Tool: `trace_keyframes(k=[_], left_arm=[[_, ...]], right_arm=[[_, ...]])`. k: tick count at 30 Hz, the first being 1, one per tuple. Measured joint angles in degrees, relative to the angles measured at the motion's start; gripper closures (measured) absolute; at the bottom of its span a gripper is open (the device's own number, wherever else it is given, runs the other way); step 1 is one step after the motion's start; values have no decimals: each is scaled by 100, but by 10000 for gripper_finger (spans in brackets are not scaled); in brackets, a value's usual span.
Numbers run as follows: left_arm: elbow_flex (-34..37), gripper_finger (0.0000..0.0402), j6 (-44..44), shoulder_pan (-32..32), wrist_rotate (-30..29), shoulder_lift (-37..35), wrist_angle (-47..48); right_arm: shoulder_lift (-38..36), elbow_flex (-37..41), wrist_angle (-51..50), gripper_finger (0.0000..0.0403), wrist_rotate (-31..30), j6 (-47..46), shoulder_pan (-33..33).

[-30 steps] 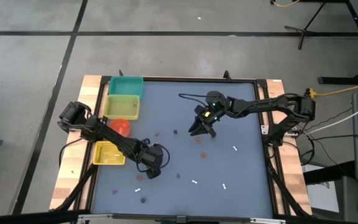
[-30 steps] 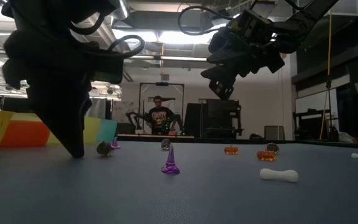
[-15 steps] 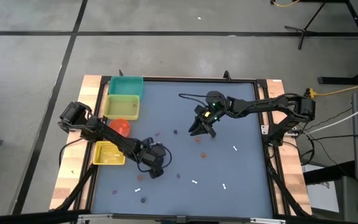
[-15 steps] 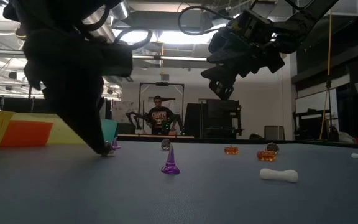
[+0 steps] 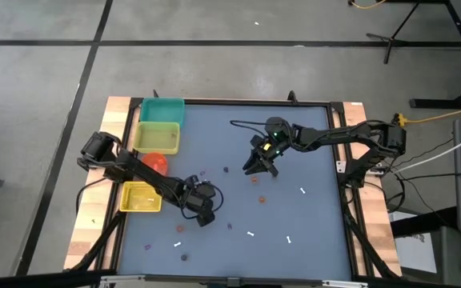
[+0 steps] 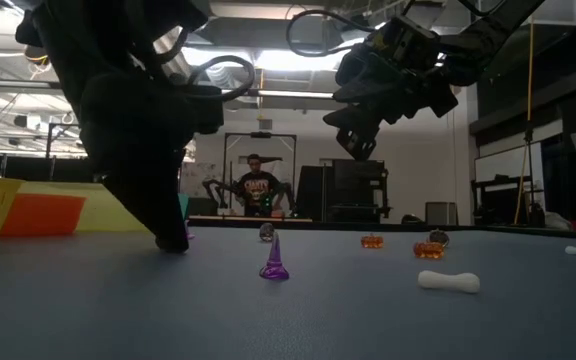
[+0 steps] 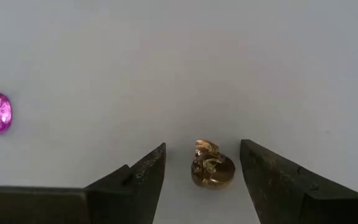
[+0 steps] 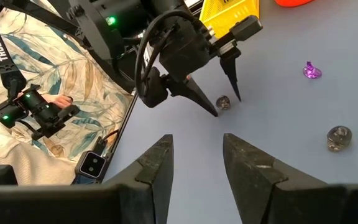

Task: Sort Halloween decoration
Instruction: Put the middle left black skull toy into the green bin

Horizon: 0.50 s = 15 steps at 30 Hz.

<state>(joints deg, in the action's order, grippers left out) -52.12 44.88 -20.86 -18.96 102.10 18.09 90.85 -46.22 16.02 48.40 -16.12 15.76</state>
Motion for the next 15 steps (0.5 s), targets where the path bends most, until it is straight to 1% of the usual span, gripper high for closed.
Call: trace_keyframes(k=[8, 15], left_arm=[[-2, 209, -2, -4, 22, 40, 48], [-7, 248, -2, -7, 50, 44, 55]], right_arm=[[0, 0, -4, 265, 0, 0, -1], [0, 0, -7, 265, 0, 2, -1]])
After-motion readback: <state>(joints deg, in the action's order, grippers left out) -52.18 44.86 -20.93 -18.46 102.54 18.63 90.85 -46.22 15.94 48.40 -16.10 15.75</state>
